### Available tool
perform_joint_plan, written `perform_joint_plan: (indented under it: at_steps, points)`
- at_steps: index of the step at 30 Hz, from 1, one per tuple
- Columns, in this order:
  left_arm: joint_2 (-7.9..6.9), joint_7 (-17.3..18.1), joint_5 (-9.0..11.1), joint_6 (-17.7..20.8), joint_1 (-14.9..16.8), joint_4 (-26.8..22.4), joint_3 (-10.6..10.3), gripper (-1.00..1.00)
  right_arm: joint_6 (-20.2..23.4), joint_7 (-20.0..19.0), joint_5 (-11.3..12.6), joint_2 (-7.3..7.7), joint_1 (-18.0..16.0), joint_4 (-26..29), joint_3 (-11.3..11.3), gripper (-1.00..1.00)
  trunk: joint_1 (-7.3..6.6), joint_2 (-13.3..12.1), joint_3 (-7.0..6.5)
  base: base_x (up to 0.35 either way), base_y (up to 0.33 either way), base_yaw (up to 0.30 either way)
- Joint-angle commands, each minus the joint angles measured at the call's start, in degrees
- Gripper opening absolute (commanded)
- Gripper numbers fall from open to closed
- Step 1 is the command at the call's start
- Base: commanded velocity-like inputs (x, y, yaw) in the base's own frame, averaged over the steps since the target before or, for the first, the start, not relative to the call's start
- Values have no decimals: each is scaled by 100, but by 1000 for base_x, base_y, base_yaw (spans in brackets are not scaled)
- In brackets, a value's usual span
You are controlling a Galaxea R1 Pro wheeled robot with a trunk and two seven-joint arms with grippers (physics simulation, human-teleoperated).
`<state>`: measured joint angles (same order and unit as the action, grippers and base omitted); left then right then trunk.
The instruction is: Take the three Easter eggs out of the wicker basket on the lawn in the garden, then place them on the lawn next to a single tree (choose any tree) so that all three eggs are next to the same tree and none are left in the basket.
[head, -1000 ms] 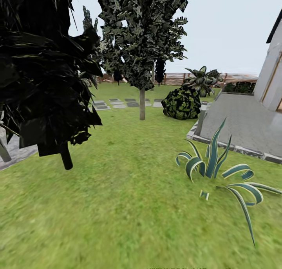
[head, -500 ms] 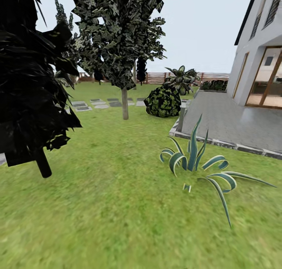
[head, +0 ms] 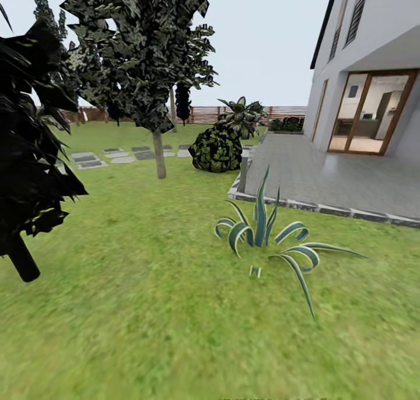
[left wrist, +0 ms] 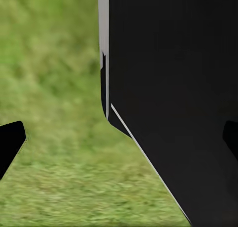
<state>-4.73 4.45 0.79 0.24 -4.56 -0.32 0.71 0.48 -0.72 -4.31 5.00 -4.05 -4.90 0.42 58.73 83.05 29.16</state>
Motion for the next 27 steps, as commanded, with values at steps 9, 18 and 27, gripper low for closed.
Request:
perform_joint_plan:
  at_steps: [9,18,27]
  points:
    - [-1,21,9,3,-1,-4,8,100,5,-16,-38,1,-7,-11,2,100,0,2,24,0,0,-300]
    - [-1,21,9,9,-1,-4,8,100,5,-16,-30,1,-5,-11,2,100,0,2,43,0,0,-300]
    - [-1,21,9,10,-1,-4,8,100,5,-16,-19,1,-7,-11,2,100,0,2,63,0,0,-300]
